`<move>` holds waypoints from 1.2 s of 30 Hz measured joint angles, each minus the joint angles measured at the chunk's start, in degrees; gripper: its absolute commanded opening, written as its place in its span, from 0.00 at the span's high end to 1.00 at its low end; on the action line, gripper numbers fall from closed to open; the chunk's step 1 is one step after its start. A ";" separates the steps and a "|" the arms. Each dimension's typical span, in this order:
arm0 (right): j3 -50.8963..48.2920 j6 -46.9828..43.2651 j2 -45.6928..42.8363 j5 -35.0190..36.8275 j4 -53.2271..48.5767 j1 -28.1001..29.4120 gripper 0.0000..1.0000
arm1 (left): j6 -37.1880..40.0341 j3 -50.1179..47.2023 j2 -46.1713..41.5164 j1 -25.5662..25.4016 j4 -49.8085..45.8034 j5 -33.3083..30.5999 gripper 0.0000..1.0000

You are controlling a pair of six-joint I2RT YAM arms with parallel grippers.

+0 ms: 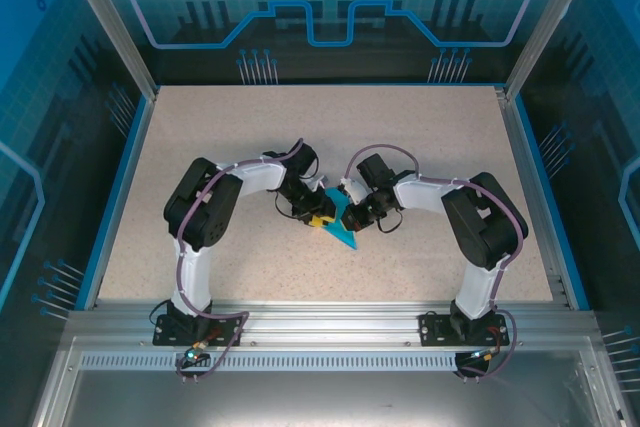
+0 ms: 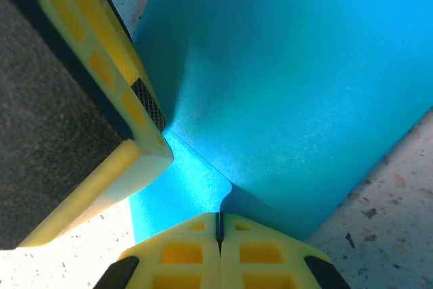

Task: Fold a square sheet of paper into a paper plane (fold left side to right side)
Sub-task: Third fold the triangle at the center of the table.

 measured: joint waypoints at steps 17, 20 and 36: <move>-1.75 2.97 -4.28 2.10 -1.31 -1.44 0.75 | 0.07 1.16 0.90 0.00 -1.33 -0.17 0.70; -2.67 3.65 -7.26 2.43 -2.01 -2.25 0.73 | 0.07 1.16 0.90 0.00 -1.33 -0.17 0.70; -1.68 4.72 -8.50 -10.23 -7.30 4.59 0.75 | 0.07 1.49 1.03 0.00 -1.73 -0.20 0.70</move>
